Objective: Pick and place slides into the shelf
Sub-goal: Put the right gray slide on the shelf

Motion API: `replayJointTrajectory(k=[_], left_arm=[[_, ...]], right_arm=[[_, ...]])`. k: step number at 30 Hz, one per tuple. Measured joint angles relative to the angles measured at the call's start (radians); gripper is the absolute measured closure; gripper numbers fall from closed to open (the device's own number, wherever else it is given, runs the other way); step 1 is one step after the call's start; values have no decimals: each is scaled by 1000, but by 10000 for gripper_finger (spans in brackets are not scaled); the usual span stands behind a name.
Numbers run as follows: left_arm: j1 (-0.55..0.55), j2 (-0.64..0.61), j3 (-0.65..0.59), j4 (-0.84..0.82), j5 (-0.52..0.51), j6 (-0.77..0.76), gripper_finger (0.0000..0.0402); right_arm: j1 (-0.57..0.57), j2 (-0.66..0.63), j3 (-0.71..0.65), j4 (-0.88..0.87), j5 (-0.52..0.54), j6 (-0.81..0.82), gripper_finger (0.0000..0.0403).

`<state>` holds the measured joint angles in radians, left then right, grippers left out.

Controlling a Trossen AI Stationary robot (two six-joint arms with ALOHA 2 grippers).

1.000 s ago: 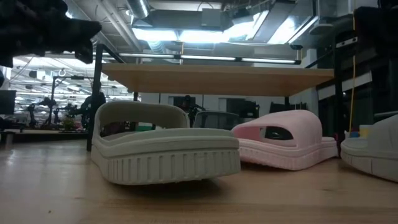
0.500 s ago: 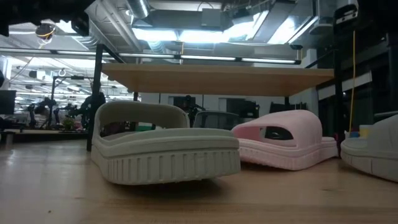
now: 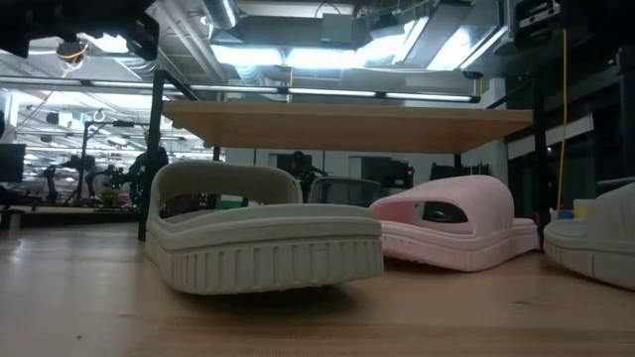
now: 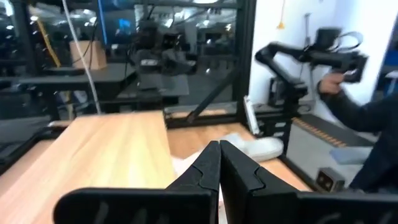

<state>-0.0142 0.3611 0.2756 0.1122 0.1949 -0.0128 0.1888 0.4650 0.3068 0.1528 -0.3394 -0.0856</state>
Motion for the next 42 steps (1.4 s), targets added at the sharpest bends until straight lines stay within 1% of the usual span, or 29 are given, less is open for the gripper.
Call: replayJointTrajectory(k=[3, 5, 10, 12, 15, 17, 20, 23, 26, 28, 31, 37, 39, 42], left_arm=[[-53, 29, 0, 1, -109, 0, 401], [-87, 47, 8, -5, -151, 0, 401], [-174, 101, 78, -27, -219, 23, 401], [-209, 132, 111, -62, -281, 27, 401], [-263, 213, 164, -96, -390, 26, 401], [-298, 276, 196, -110, -420, 26, 401], [-349, 373, 257, -130, -437, 49, 402], [-405, 457, 321, -172, -508, 80, 402], [-453, 524, 372, -216, -597, 73, 402], [-483, 564, 390, -226, -644, 51, 402], [-530, 614, 396, -231, -682, 15, 402], [-611, 679, 396, -228, -813, -63, 402], [-625, 689, 396, -221, -826, -64, 402], [-640, 700, 396, -199, -829, -64, 402]], right_arm=[[35, 33, 28, -33, 71, 1, 400], [57, 54, 68, -82, 128, -5, 400], [113, 129, 200, -202, 203, -3, 401], [134, 167, 240, -254, 241, 8, 401], [168, 229, 279, -295, 293, 49, 401], [191, 270, 302, -295, 320, 80, 401], [228, 328, 341, -310, 361, 111, 401], [270, 385, 407, -368, 416, 134, 401], [319, 446, 464, -439, 483, 145, 401], [356, 491, 490, -446, 529, 157, 401], [425, 567, 509, -447, 604, 168, 401], [569, 725, 567, -504, 815, 306, 401], [609, 770, 600, -541, 873, 373, 402], [653, 835, 666, -601, 921, 482, 402]])
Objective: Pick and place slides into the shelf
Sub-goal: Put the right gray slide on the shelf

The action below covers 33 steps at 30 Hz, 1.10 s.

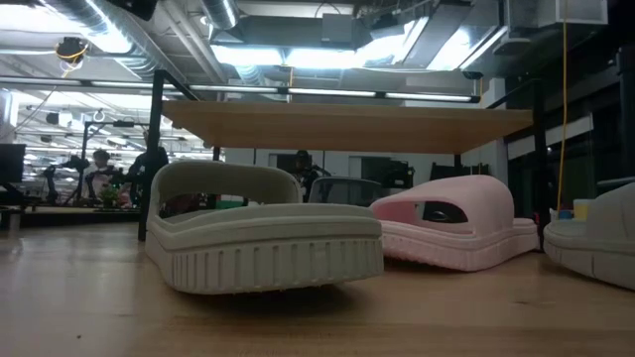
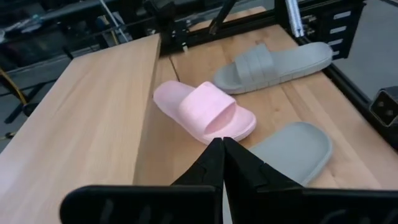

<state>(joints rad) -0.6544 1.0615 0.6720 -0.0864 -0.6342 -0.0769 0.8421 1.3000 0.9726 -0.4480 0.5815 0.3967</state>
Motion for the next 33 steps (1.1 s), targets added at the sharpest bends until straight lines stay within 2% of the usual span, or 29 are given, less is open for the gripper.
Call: replayJointTrajectory(k=[6, 13, 17, 24, 30, 33], left_arm=[[-8, 5, 0, 23, -5, 51, 402], [-7, 5, 0, 60, -36, 48, 402], [-5, 5, 0, 60, -36, 47, 402], [-2, 5, 0, 61, -35, 31, 402], [-2, 5, 0, 63, -34, 31, 402], [-2, 5, 0, 63, -34, 31, 402]], right_arm=[[30, 158, 170, -164, 11, 119, 402], [56, 298, 336, -482, -7, 286, 402], [67, 345, 363, -522, -41, 382, 402], [65, 406, 371, -530, -201, 509, 397], [45, 413, 371, -530, -309, 546, 396], [39, 409, 371, -530, -315, 543, 395]])
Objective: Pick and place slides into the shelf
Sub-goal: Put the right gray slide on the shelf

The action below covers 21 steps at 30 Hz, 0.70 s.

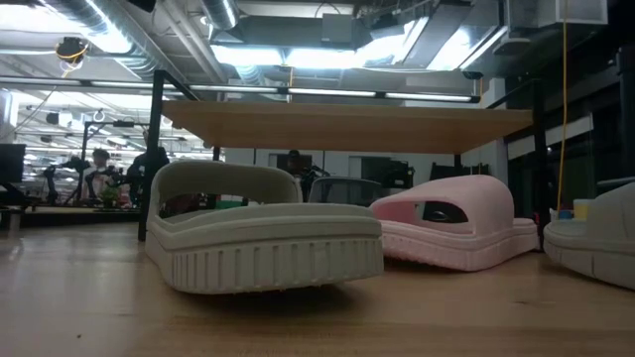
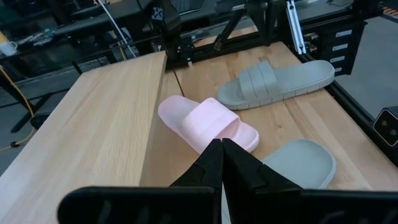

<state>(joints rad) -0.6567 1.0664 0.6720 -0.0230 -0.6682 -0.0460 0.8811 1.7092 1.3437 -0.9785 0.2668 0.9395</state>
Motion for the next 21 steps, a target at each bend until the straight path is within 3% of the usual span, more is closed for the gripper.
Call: replayJointTrajectory(k=[8, 21], left_arm=[[0, 0, 0, 0, 0, 0, 402], [0, 0, 0, 0, 0, 0, 402]], right_arm=[[-21, 0, 0, -22, 0, -6, 382], [-22, -1, 0, 10, -12, -5, 271]])
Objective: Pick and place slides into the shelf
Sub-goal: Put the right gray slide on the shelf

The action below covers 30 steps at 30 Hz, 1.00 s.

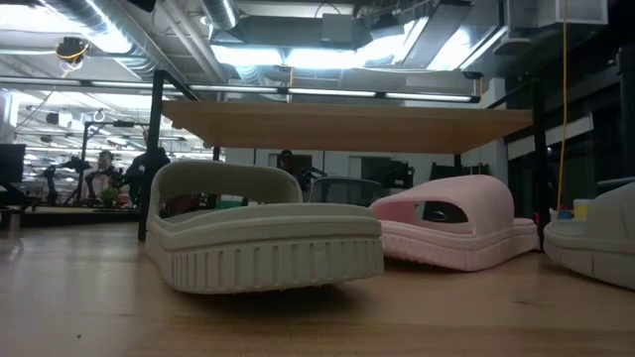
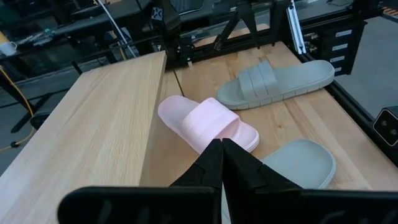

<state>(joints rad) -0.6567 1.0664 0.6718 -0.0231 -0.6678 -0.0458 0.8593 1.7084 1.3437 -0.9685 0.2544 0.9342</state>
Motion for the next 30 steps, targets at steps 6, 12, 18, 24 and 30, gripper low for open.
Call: replayJointTrajectory(k=[6, 12, 18, 24, 30], left_arm=[[0, 0, 0, 0, 0, 0, 402], [0, 0, 0, 0, 0, -5, 402], [0, 0, 0, -3, 0, -5, 401], [0, 0, 0, -8, 0, -6, 401], [0, 0, 0, -10, 0, -7, 402]], right_arm=[[0, 0, 0, 63, -12, 6, 265], [0, 7, 0, 117, -20, 33, 301], [0, 8, 0, 144, -22, 59, 347], [0, 26, 0, 145, -50, 90, 384], [1, 59, 4, 152, -108, 138, 389]])
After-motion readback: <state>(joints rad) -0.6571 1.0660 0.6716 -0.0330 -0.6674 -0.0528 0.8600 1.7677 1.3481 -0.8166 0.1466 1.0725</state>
